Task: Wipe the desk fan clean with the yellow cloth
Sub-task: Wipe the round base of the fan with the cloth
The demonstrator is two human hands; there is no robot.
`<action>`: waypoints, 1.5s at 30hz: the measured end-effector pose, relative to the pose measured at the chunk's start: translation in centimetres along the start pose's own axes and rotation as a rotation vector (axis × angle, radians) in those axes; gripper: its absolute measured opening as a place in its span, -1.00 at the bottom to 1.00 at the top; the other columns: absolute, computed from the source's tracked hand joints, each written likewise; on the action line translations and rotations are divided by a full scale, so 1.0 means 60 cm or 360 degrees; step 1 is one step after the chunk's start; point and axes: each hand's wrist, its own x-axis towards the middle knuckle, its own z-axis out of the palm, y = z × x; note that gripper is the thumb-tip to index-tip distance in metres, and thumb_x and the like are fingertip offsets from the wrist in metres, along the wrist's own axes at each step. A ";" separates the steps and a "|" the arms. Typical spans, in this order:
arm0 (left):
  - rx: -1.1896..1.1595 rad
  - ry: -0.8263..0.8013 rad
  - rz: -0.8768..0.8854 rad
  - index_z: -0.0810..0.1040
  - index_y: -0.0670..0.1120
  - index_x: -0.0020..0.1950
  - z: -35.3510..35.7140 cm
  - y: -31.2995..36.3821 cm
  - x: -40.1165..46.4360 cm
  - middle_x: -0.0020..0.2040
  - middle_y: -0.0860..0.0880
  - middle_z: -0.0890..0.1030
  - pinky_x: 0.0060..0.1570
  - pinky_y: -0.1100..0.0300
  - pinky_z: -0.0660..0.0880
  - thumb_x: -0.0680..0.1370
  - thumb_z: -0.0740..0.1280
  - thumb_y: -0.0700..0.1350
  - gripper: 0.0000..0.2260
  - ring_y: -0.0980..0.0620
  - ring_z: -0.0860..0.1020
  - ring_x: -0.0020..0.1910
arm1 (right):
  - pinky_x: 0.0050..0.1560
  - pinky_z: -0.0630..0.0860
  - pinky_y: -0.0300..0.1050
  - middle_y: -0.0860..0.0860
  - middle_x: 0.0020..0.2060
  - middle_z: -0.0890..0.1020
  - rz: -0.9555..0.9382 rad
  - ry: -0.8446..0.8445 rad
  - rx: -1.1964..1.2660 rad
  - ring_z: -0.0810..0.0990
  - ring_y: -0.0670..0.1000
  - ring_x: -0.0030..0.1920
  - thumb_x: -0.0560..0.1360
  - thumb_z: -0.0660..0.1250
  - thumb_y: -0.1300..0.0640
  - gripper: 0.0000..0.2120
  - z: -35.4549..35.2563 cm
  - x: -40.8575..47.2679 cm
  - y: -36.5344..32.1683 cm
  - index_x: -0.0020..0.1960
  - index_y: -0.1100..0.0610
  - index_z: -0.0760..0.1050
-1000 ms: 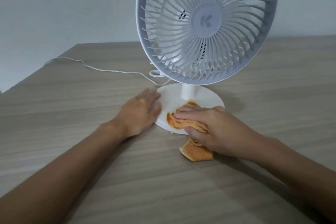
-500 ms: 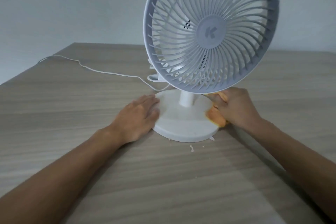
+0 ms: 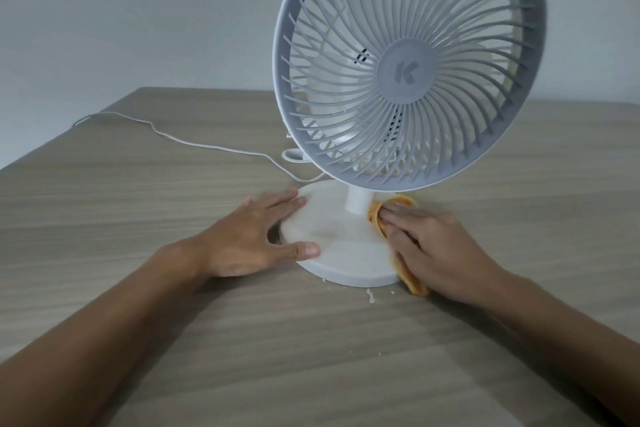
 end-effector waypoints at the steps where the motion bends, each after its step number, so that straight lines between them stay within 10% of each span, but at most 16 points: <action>1: 0.0009 -0.0004 0.0007 0.08 0.15 0.60 0.000 -0.002 0.001 0.61 0.22 0.00 0.56 0.04 -0.22 0.37 0.20 0.46 -0.13 0.25 -0.07 0.57 | 0.43 0.17 -0.30 -0.01 0.35 0.51 -0.0046 -0.0021 0.0001 0.42 -0.06 0.38 0.60 0.19 0.13 -0.68 0.002 -0.007 -0.010 0.33 0.10 0.49; 11: 0.0003 -0.0044 0.0014 0.08 0.15 0.60 -0.004 -0.007 0.006 0.61 0.22 0.00 0.56 0.01 -0.26 0.33 0.19 0.45 -0.11 0.28 -0.08 0.56 | 0.37 0.36 -0.21 0.01 0.26 0.58 -0.0584 -0.0131 0.0405 0.49 -0.13 0.32 0.57 0.28 0.22 -0.73 0.002 -0.040 -0.080 0.25 0.17 0.56; 18: -0.0082 -0.0027 0.0033 0.13 0.16 0.58 -0.005 -0.010 0.006 0.60 0.24 0.03 0.54 0.04 -0.29 0.36 0.26 0.44 -0.15 0.29 -0.07 0.56 | 0.17 0.35 -0.50 -0.08 0.12 0.67 -0.0111 0.0572 0.0263 0.60 -0.20 0.10 0.54 0.33 0.26 -0.72 -0.022 -0.031 -0.038 0.22 0.09 0.59; 24: -0.0101 -0.0019 0.0048 0.14 0.19 0.58 -0.001 -0.016 0.007 0.59 0.26 0.04 0.55 0.04 -0.26 0.26 0.17 0.53 -0.06 0.29 -0.05 0.56 | 0.21 0.47 -0.02 -0.03 0.20 0.62 0.0172 0.0184 -0.0070 0.54 0.02 0.24 0.61 0.15 0.08 -0.72 0.023 0.007 -0.057 0.24 0.04 0.54; 32: -0.0093 0.0000 0.0056 0.13 0.19 0.58 0.000 -0.019 0.009 0.59 0.27 0.03 0.54 0.05 -0.26 0.26 0.18 0.53 -0.06 0.31 -0.06 0.55 | 0.26 0.45 -0.26 -0.14 0.15 0.65 -0.0387 -0.0048 0.0554 0.55 -0.23 0.22 0.54 0.34 0.14 -0.77 -0.007 -0.053 -0.056 0.18 0.05 0.63; 40: -0.0070 0.0011 0.0078 0.14 0.18 0.58 0.001 -0.021 0.007 0.60 0.23 0.03 0.55 -0.01 -0.24 0.36 0.23 0.48 -0.15 0.28 -0.07 0.57 | 0.18 0.50 -0.12 -0.02 0.07 0.69 -0.0109 0.0535 0.0374 0.62 -0.04 0.11 0.53 0.34 0.28 -0.78 0.026 0.011 -0.080 0.13 0.12 0.64; 45: -0.0041 -0.0003 0.0063 0.12 0.18 0.58 0.002 -0.021 0.006 0.60 0.24 0.02 0.55 0.02 -0.24 0.37 0.23 0.49 -0.14 0.28 -0.08 0.56 | 0.27 0.45 0.03 0.01 0.27 0.57 -0.0021 0.0018 0.0020 0.49 0.03 0.29 0.60 0.13 0.14 -0.69 0.044 0.042 -0.083 0.29 0.07 0.50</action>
